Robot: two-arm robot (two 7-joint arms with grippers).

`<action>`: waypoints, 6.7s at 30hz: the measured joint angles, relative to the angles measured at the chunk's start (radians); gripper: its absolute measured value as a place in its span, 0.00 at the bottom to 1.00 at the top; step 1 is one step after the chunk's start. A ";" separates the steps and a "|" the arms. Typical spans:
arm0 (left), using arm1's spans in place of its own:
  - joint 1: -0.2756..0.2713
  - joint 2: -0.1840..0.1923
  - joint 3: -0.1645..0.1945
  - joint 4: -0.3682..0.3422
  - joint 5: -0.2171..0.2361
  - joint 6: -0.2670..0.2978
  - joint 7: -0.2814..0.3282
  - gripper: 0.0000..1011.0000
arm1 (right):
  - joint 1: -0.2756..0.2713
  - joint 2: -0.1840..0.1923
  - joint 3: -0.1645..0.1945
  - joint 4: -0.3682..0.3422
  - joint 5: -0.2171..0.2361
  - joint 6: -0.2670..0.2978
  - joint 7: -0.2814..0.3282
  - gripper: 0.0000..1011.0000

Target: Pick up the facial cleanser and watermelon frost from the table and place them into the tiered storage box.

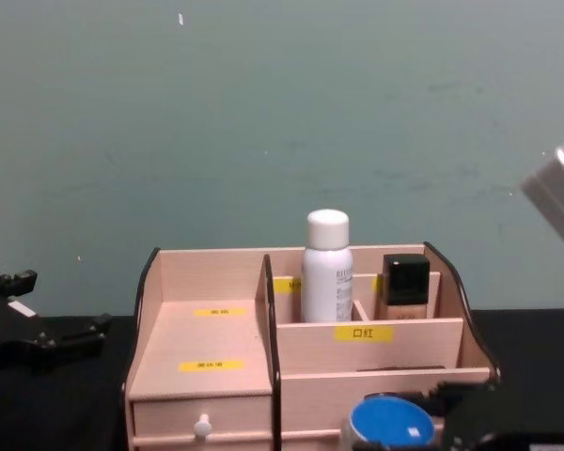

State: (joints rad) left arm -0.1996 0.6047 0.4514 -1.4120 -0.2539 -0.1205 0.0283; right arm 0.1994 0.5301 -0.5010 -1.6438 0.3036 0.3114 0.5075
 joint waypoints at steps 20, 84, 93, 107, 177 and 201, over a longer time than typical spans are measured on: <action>0.000 0.000 0.000 0.000 0.000 0.000 0.000 1.00 | 0.129 -0.063 -0.110 -0.050 0.019 0.034 0.034 0.72; 0.000 0.000 0.000 0.000 0.000 0.000 0.000 1.00 | 0.390 -0.350 -0.142 0.443 -0.110 -0.087 -0.007 0.74; 0.000 0.000 0.000 0.000 0.000 0.000 0.000 1.00 | 0.376 -0.353 -0.120 0.436 -0.115 -0.151 -0.024 0.97; 0.000 0.000 0.000 0.000 0.000 0.000 0.000 1.00 | 0.338 -0.329 -0.091 0.339 -0.091 -0.192 -0.010 0.99; 0.000 0.000 0.000 0.000 0.000 0.000 0.000 1.00 | -0.125 -0.158 0.390 0.127 -0.146 -0.366 -0.274 0.99; 0.000 0.000 0.000 0.000 0.000 0.000 0.000 1.00 | -0.127 -0.155 0.390 0.118 -0.145 -0.368 -0.279 0.99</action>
State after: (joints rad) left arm -0.1995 0.6047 0.4514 -1.4120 -0.2539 -0.1205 0.0283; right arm 0.0724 0.3752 -0.1114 -1.5259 0.1589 -0.0567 0.2288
